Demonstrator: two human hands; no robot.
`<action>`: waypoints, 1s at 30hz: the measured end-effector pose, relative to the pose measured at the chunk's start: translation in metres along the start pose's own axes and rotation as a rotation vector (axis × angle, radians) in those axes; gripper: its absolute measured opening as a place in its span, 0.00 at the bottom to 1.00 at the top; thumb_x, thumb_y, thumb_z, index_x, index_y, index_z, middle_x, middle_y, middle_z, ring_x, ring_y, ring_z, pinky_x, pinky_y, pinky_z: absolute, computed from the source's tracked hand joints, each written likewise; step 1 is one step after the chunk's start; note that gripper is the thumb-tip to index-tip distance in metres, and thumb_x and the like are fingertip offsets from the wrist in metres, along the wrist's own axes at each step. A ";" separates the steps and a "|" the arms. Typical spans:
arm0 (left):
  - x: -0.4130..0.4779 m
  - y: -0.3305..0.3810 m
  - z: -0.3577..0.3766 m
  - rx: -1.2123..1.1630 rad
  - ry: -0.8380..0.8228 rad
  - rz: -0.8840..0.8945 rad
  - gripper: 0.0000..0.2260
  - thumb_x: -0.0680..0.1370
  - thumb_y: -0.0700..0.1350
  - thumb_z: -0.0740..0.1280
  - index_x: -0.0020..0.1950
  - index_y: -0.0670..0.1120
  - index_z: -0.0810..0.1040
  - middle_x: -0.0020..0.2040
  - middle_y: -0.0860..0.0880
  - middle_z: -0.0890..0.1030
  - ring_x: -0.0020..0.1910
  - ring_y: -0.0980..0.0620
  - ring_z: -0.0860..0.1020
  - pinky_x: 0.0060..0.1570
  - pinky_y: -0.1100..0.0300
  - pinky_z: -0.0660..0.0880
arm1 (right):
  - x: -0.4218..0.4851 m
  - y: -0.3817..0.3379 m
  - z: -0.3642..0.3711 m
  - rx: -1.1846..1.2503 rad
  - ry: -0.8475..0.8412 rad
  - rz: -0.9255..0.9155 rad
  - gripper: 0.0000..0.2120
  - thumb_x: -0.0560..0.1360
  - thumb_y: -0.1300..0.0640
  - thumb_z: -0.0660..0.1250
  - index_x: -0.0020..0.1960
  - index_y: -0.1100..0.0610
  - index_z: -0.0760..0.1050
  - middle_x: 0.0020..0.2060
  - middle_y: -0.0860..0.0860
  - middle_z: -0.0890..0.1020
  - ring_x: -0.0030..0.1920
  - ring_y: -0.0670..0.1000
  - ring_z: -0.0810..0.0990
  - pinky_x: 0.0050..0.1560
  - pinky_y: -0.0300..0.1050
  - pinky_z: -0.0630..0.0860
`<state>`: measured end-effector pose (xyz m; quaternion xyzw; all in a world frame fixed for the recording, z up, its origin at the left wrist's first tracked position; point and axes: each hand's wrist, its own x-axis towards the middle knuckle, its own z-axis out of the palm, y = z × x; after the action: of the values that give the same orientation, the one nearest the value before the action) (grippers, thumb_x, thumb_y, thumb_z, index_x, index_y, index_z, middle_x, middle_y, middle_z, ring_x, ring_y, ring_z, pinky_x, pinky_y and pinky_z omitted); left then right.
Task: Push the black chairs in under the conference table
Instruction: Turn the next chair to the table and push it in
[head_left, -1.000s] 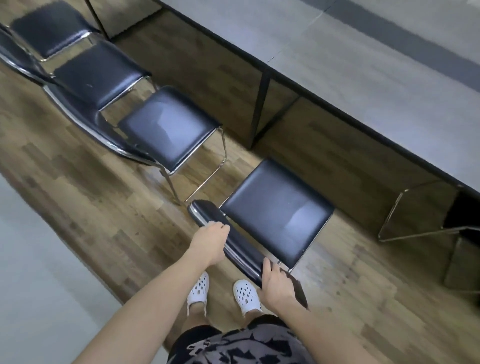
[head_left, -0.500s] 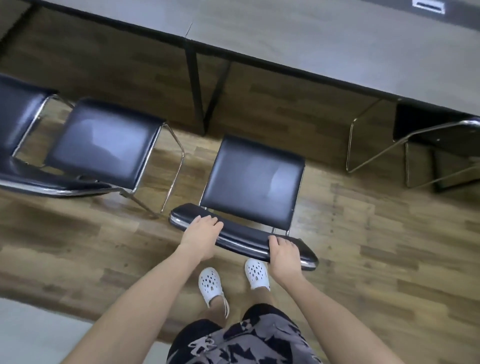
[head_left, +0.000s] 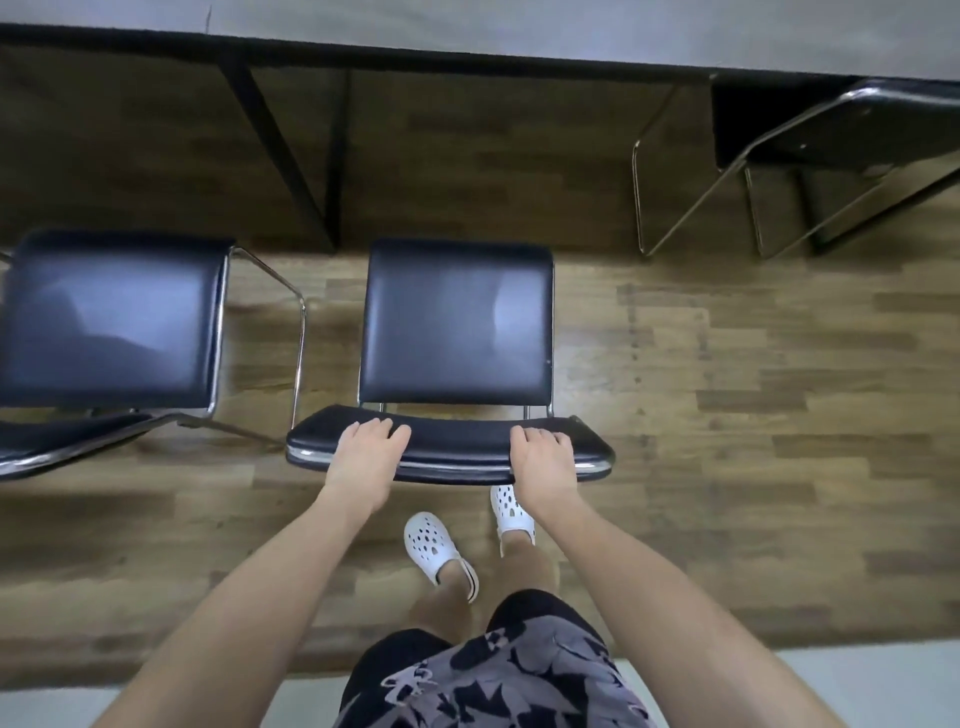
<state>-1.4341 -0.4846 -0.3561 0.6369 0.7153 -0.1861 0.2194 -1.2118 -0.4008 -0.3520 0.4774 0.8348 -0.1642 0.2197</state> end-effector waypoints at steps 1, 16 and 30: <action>0.000 0.000 0.000 -0.002 0.009 -0.003 0.22 0.69 0.41 0.72 0.59 0.49 0.69 0.51 0.51 0.75 0.55 0.48 0.74 0.60 0.55 0.67 | 0.000 -0.001 0.000 0.003 0.007 0.004 0.20 0.65 0.67 0.67 0.54 0.55 0.68 0.49 0.50 0.78 0.53 0.54 0.76 0.58 0.46 0.66; -0.006 0.001 -0.001 -0.031 0.051 -0.020 0.22 0.69 0.46 0.74 0.59 0.50 0.69 0.57 0.52 0.76 0.61 0.48 0.73 0.61 0.55 0.65 | 0.001 -0.007 0.006 -0.056 0.036 0.036 0.21 0.61 0.70 0.67 0.50 0.56 0.68 0.43 0.50 0.78 0.47 0.54 0.77 0.51 0.46 0.67; -0.004 0.004 -0.007 -0.041 0.015 -0.043 0.27 0.73 0.43 0.71 0.69 0.49 0.66 0.67 0.50 0.73 0.68 0.47 0.69 0.68 0.53 0.61 | 0.003 -0.005 0.002 -0.054 -0.001 0.022 0.21 0.60 0.70 0.68 0.50 0.56 0.69 0.43 0.51 0.79 0.48 0.55 0.78 0.51 0.47 0.68</action>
<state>-1.4301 -0.4832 -0.3480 0.6181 0.7341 -0.1715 0.2230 -1.2176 -0.4020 -0.3545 0.4803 0.8336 -0.1393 0.2347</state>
